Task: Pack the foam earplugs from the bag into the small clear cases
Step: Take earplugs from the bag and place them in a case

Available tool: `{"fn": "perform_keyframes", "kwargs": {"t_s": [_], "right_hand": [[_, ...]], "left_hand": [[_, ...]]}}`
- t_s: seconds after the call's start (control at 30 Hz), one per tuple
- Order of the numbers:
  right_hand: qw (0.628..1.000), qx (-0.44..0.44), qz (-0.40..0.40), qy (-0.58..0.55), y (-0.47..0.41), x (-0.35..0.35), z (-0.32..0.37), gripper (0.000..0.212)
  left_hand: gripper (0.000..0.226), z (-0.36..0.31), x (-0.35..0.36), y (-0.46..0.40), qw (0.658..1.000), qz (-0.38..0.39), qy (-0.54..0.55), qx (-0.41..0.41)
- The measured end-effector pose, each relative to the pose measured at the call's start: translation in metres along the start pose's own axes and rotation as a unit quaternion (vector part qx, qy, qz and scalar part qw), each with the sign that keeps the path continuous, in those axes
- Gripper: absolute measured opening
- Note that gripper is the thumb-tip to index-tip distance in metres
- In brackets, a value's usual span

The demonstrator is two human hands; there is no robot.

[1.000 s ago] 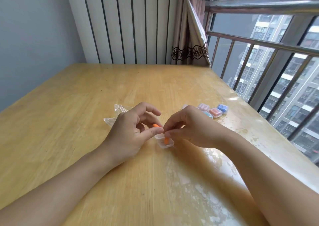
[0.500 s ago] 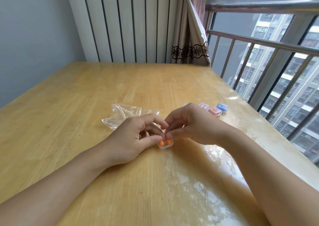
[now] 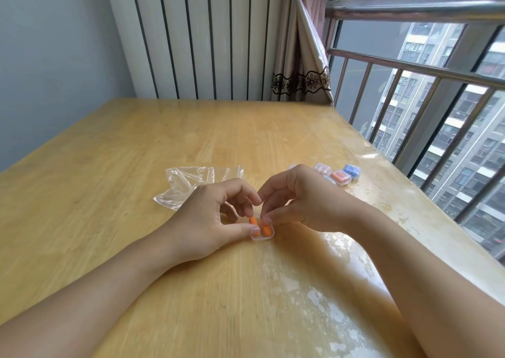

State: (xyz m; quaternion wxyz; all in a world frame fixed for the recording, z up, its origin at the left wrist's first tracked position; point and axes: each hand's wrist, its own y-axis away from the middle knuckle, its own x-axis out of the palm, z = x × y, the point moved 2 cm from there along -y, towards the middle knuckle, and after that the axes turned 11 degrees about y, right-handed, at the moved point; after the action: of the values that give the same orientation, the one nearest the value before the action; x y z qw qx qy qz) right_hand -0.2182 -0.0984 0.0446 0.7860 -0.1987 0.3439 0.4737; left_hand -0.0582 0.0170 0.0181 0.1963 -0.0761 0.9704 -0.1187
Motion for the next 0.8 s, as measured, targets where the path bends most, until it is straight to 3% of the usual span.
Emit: {"fn": "perform_keyframes", "kwargs": {"t_s": [0.3, 0.63, 0.8], "right_hand": [[1.0, -0.006, -0.008, 0.028, 0.0, 0.001, 0.006, 0.024], [0.999, 0.009, -0.022, 0.032, -0.001, 0.001, 0.0, 0.016], [0.998, 0.032, -0.049, 0.02, -0.003, 0.003, -0.005, 0.039]], "left_hand": [[0.028, -0.01, 0.002, 0.002, 0.996, -0.053, -0.022, 0.071], [0.027, -0.016, 0.003, 0.004, 0.994, 0.021, -0.061, 0.085], [0.033, -0.019, 0.005, 0.007, 0.997, 0.037, -0.039, 0.063]]}}
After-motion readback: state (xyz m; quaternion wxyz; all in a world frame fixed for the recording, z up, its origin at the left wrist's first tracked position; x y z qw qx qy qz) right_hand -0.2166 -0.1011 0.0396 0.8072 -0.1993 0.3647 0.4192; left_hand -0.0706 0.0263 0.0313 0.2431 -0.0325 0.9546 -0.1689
